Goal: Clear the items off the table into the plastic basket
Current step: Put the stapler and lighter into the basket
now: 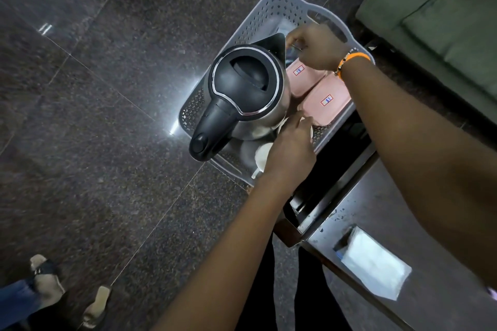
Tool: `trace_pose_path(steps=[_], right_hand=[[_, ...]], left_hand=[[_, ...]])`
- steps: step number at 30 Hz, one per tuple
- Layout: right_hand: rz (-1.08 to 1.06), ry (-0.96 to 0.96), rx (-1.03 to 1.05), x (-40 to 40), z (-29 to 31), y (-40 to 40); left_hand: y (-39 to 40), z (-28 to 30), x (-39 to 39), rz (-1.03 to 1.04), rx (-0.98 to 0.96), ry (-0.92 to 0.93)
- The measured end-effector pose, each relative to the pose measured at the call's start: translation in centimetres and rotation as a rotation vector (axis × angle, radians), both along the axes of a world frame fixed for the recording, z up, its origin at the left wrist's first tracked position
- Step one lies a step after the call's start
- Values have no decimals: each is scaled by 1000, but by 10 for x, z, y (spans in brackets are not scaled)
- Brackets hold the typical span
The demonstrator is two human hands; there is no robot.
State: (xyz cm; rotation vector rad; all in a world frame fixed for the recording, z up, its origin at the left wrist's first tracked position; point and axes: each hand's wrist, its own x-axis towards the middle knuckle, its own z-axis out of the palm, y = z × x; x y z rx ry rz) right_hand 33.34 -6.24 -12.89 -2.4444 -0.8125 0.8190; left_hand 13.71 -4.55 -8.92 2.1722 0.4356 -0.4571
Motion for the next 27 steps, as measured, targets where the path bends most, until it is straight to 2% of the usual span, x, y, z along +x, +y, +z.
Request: trace_pose_path(steps=[2,7,14,18,23,27], right_hand=[[-58,-41,12,-2,6,-4],[-330,51,173,-33,33,-43],[-741,153,356,-127,46,-160],[-921,176,325,-196,34,-236],[-1192,227,256,-268,16,-344],[-1306,216,209,-309,2,-420]], left_hand=[[0,0,0,28,-6,-17],[-5,9,0,134,-2,-106],[-50,26,-11,146,21,-242],[-109,21,-32,34,-42,-216],[-211,1,-69,-194,-103,-61],[-281,-19,-92,-367,-89,51]])
